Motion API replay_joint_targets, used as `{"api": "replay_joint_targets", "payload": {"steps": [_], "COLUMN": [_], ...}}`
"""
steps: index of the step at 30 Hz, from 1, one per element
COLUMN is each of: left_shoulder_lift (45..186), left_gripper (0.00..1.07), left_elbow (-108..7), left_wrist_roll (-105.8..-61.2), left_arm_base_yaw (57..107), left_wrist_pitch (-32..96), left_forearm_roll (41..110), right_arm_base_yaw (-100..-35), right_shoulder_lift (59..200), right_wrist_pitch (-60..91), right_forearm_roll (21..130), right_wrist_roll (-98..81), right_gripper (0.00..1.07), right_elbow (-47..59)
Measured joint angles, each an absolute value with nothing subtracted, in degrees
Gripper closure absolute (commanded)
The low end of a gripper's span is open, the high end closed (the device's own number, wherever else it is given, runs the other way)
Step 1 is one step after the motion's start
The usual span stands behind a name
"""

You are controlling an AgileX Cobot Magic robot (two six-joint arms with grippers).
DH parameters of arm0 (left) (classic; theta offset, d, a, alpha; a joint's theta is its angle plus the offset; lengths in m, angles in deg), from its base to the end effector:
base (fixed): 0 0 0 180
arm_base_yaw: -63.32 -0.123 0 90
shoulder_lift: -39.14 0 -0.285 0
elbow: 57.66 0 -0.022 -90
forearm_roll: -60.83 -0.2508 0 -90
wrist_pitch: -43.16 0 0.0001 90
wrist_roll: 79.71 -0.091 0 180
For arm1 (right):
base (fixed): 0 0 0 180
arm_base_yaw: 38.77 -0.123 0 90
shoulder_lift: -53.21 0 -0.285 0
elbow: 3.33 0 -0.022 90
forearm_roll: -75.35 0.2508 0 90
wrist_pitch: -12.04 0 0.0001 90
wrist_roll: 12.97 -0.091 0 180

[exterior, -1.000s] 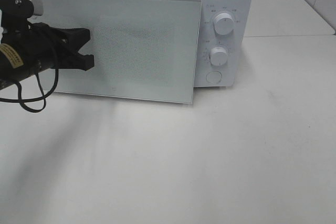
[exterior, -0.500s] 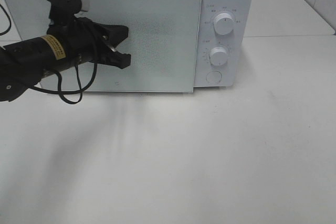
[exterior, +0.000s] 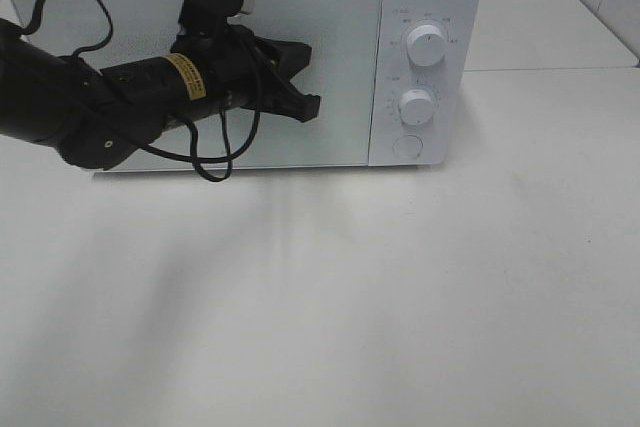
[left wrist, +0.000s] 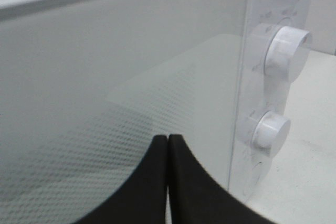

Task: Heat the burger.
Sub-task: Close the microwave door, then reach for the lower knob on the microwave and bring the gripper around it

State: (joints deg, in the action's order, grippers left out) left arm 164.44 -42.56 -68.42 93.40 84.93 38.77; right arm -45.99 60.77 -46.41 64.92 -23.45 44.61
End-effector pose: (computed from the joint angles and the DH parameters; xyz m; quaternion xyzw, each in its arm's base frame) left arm 0.3590 -0.2342 0.1598 0.3102 0.7031 -0.2294 0.5973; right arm -0.0041 -0.0147 0.2847 0.0261 0.8346 -0.0063 0.5503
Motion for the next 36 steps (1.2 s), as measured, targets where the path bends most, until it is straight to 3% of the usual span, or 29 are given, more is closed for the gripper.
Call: {"api": "replay_joint_targets", "payload": {"steps": [13,21,23,24,25,26,27,28,29,30,34,36], "left_shoulder_lift": [166.90,164.27,160.77,160.77,157.91,157.91,155.21,153.72,153.72,151.32,147.82,144.96], "left_gripper": [1.07,1.07,0.91,0.91,0.70,0.70,0.40,0.28,0.28,0.07,0.06,0.06], "left_elbow": [-48.46,-48.63,-46.62,-46.62,-45.02,-45.02,-43.19,-42.27,-42.27,-40.89,-39.40,-39.00], "left_wrist_roll": [-66.47,-60.91,-58.97,-58.97,-58.05,-58.05,-57.65,-57.59,-57.59,-57.53,-57.36,-57.36], "left_arm_base_yaw": [98.16,100.45,101.54,101.54,102.91,102.91,104.46,105.26,105.26,106.52,108.07,109.50], "left_wrist_pitch": [83.67,77.89,73.25,73.25,69.41,69.41,65.28,62.93,62.93,58.63,51.59,40.93], "left_forearm_roll": [38.14,38.94,39.12,39.12,38.89,38.89,38.83,38.60,38.60,38.49,38.54,39.69], "right_arm_base_yaw": [-45.99,-45.99,-45.99,-45.99,-45.99,-45.99,-45.99,-45.99,-45.99,-45.99,-45.99,-45.99], "right_shoulder_lift": [60.77,60.77,60.77,60.77,60.77,60.77,60.77,60.77,60.77,60.77,60.77,60.77], "right_wrist_pitch": [-46.41,-46.41,-46.41,-46.41,-46.41,-46.41,-46.41,-46.41,-46.41,-46.41,-46.41,-46.41], "right_forearm_roll": [64.92,64.92,64.92,64.92,64.92,64.92,64.92,64.92,64.92,64.92,64.92,64.92], "right_wrist_roll": [-23.45,-23.45,-23.45,-23.45,-23.45,-23.45,-23.45,-23.45,-23.45,-23.45,-23.45,-23.45], "right_gripper": [0.37,0.37,0.37,0.37,0.37,0.37,0.37,0.37,0.37,0.37,0.37,0.37], "right_elbow": [44.61,44.61,44.61,44.61,44.61,44.61,44.61,44.61,44.61,44.61,44.61,44.61]}}
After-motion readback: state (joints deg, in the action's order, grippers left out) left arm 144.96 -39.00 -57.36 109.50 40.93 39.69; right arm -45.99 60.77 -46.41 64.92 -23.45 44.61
